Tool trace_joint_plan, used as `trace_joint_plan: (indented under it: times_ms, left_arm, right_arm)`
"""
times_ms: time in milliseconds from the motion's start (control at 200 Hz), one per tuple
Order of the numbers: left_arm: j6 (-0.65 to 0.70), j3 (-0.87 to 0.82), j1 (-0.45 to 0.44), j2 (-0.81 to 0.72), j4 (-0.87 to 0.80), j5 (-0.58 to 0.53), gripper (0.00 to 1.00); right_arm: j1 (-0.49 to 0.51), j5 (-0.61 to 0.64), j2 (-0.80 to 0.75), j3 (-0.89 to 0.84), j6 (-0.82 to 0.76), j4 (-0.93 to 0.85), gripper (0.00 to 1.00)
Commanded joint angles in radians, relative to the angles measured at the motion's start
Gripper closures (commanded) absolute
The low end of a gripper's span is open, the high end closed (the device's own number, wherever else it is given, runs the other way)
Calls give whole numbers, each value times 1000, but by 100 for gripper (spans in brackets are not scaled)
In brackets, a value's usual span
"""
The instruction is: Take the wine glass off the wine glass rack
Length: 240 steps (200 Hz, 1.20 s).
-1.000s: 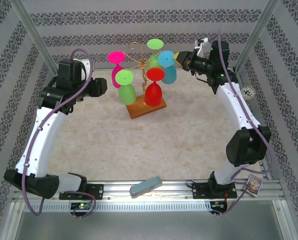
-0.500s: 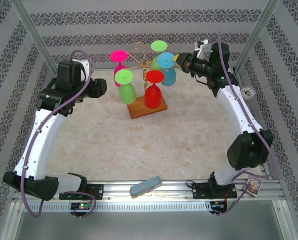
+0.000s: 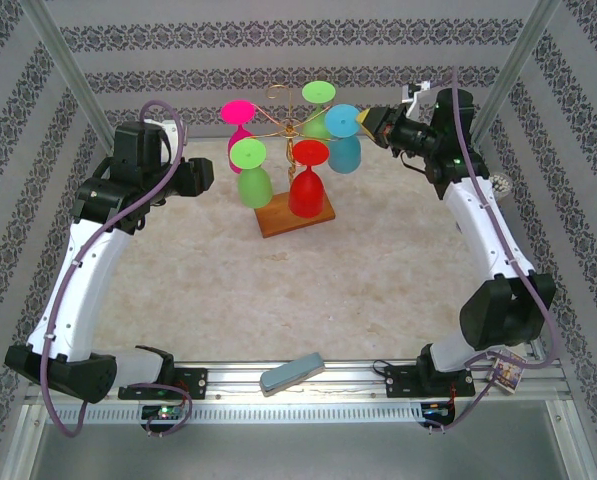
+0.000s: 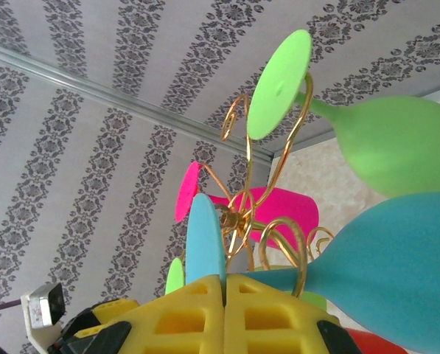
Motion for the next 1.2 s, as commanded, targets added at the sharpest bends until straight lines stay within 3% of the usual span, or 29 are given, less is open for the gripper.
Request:
trace_joint_plan:
  times_ms: [0,460,1194]
  left_arm:
    - [19,-11,-11,-31,13,-14,44]
    - [14,-23,-11,-36,21,-12,44]
    - [8,-20,-12,-38,38,-23,43]
  right_arm:
    - [9,-24,-44,-26,-10,6,100]
    - [55,-31,-35,-34,-26,-4,100]
    - [76,-29,92,110,-15,-1,100]
